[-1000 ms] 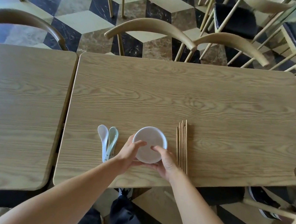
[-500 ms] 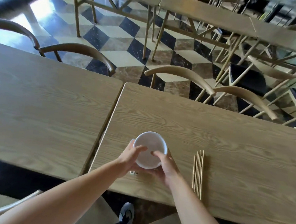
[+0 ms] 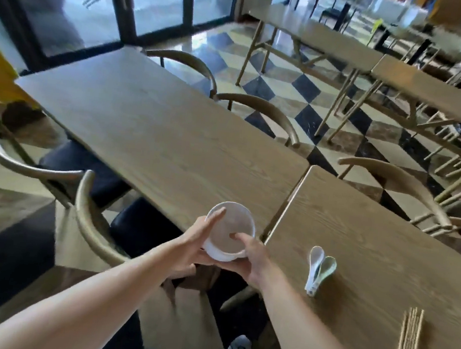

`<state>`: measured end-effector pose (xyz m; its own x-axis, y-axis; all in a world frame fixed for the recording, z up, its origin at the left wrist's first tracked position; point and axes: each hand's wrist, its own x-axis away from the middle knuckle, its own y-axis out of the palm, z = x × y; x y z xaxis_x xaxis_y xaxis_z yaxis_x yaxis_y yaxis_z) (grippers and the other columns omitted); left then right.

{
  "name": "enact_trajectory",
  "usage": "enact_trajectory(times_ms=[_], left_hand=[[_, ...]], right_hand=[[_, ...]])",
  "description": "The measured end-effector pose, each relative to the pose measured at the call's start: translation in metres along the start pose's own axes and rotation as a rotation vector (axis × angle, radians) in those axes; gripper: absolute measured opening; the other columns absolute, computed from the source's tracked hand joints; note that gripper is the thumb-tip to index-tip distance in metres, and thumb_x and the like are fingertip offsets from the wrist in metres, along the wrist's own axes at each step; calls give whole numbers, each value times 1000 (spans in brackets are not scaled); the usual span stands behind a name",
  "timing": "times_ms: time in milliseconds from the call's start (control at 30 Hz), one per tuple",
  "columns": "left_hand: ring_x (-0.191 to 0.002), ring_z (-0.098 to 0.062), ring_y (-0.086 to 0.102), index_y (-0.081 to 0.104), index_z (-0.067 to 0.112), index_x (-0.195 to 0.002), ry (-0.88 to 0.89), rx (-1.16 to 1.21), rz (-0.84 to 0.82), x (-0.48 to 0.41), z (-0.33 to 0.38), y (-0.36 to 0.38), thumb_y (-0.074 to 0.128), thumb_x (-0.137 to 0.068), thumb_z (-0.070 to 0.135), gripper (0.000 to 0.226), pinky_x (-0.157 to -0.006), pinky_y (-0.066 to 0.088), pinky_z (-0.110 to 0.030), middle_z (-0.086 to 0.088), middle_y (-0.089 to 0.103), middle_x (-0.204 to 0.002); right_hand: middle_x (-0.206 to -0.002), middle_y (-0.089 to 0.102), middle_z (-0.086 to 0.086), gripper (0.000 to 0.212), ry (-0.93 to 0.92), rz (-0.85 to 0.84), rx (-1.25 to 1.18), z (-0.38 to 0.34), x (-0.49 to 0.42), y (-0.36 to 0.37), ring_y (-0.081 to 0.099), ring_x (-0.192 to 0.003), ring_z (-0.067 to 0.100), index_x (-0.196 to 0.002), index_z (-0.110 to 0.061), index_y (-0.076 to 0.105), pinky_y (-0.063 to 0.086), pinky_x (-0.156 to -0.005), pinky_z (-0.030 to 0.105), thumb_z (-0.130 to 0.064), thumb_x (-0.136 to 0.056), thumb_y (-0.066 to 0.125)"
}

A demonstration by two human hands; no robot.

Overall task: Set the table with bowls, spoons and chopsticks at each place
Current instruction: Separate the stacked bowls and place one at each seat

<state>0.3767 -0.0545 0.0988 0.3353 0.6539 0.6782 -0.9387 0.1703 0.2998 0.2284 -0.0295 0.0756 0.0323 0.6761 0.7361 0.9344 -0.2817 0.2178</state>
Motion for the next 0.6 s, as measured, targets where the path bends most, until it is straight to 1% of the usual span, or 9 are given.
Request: enact_trajectory(times_ms=[67,100,167,200,267,400,500,600], left_hand=[[-97,-35,73,60,32,-112,-8,27,-5,11,5,-23,55,-84,71,49,-89,56,-57,-9,77,-101],[-97,-36,73,60,31,-115,-20,39,20,14,7,-32,53,-83,74,54,-90,57,-56,-10,77,-102],[-100,-41,71,56,27,-126,-57,80,84,15,6,-46,50,-81,78,68,-91,56,-56,-17,69,-117],[-101,-42,70,54,24,-128,-70,99,99,13,7,-50,48,-80,80,73,-93,55,-57,-19,64,-122],[-101,-44,69,53,20,-128,-96,138,118,9,9,-58,44,-81,82,78,-93,54,-58,-21,61,-124],[-104,-43,67,48,20,-136,-144,207,168,-13,15,-70,40,-84,80,81,-92,55,-57,-19,56,-133],[-109,-44,65,47,21,-138,-165,200,181,-39,27,-77,38,-86,79,79,-97,52,-58,-19,54,-136],[-106,-42,67,51,20,-135,-186,172,200,-72,45,-85,37,-86,79,78,-93,54,-57,-18,62,-128]], right_hand=[[-125,64,22,47,14,-25,30,4,1,25,68,-106,40,-130,-17,54,55,-87,62,-18,-85,67],[-125,63,21,48,21,-24,43,6,2,35,69,-105,40,-130,-19,54,56,-86,62,-18,-84,67],[-126,61,21,50,25,-15,55,9,2,49,68,-104,41,-129,-21,53,56,-84,62,-19,-82,69],[-126,60,21,50,23,-15,59,9,0,53,68,-105,41,-129,-21,53,56,-84,62,-19,-82,70],[-127,58,21,49,21,-18,68,8,-7,59,66,-106,43,-128,-20,53,56,-84,64,-18,-82,70],[-128,58,22,48,34,-25,63,3,-32,64,64,-110,45,-126,-20,56,54,-84,66,-16,-81,70],[-127,60,24,49,62,-30,38,-5,-60,69,65,-109,47,-124,-19,57,53,-85,67,-18,-77,72],[-120,64,25,50,73,-9,22,-19,-94,74,68,-104,46,-123,-20,59,55,-81,66,-19,-75,74]])
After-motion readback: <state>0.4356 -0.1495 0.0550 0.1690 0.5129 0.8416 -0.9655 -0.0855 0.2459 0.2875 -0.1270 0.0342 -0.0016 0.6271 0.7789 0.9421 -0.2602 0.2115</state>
